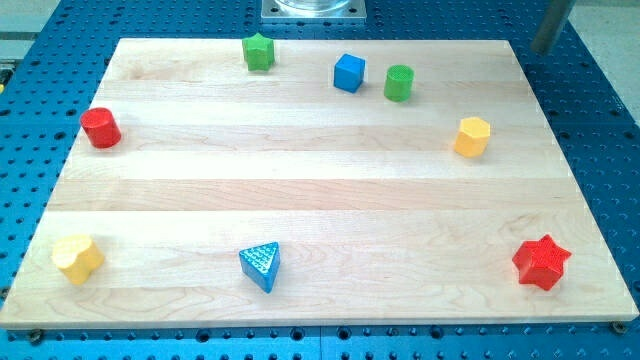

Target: Move the hexagon into the red star

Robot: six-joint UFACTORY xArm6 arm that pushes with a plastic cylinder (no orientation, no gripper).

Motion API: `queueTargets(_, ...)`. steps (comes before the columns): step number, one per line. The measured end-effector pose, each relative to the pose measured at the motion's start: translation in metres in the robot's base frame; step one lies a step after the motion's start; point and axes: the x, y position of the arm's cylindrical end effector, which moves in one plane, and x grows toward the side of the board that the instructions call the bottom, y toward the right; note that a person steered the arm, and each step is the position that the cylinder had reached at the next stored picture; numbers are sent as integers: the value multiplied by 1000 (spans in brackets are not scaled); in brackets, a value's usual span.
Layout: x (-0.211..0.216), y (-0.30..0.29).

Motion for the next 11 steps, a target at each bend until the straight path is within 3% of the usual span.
queueTargets(2, 162, -59)
queueTargets(4, 176, -195)
queueTargets(5, 241, -179)
queueTargets(6, 237, -178)
queueTargets(7, 235, -231)
queueTargets(9, 258, -137)
queueTargets(11, 289, -129)
